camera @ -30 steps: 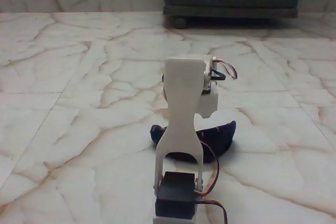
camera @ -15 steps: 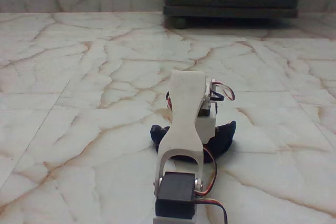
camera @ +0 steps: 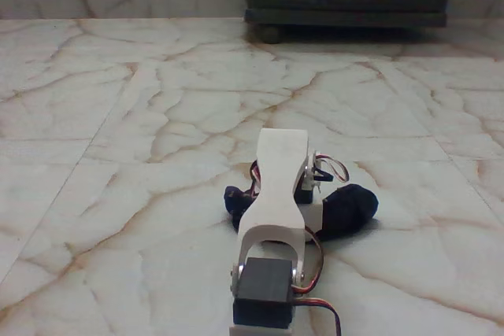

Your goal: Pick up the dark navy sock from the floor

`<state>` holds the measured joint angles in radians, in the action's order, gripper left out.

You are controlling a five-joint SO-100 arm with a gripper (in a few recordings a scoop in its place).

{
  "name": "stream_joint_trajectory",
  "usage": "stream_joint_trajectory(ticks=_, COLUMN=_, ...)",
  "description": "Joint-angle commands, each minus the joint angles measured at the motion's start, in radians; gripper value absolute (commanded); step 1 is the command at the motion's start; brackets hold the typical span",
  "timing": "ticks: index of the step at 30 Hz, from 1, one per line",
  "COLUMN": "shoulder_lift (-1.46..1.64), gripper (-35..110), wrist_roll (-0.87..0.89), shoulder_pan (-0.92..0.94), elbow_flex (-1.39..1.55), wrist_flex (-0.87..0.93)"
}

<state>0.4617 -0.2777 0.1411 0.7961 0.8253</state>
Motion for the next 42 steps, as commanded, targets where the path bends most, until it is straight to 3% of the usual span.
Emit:
stream_joint_trajectory(ticks=1, shoulder_lift=0.135, gripper=0, wrist_roll=-0.028, shoulder_pan=-0.014, elbow_flex=0.097, wrist_flex=-0.038)
stream_joint_trajectory(ticks=14, shoulder_lift=0.77, gripper=0, wrist_roll=-0.25, shoulder_pan=-0.049, elbow_flex=0.953, wrist_flex=-0.463)
stream_joint_trajectory(ticks=23, shoulder_lift=1.106, gripper=0, wrist_roll=-0.336, shoulder_pan=-0.072, elbow_flex=1.238, wrist_flex=-0.479)
stream_joint_trajectory(ticks=29, shoulder_lift=1.479, gripper=0, wrist_roll=-0.485, shoulder_pan=-0.097, elbow_flex=1.674, wrist_flex=-0.719)
stream_joint_trajectory(ticks=33, shoulder_lift=1.585, gripper=0, wrist_roll=-0.62, shoulder_pan=-0.089, elbow_flex=1.841, wrist_flex=-0.85)
stream_joint_trajectory(ticks=37, shoulder_lift=1.7, gripper=0, wrist_roll=-0.729, shoulder_pan=-0.087, elbow_flex=1.899, wrist_flex=-0.844)
stream_joint_trajectory(ticks=42, shoulder_lift=1.781, gripper=0, wrist_roll=-0.848, shoulder_pan=-0.054, elbow_flex=2.008, wrist_flex=-1.039)
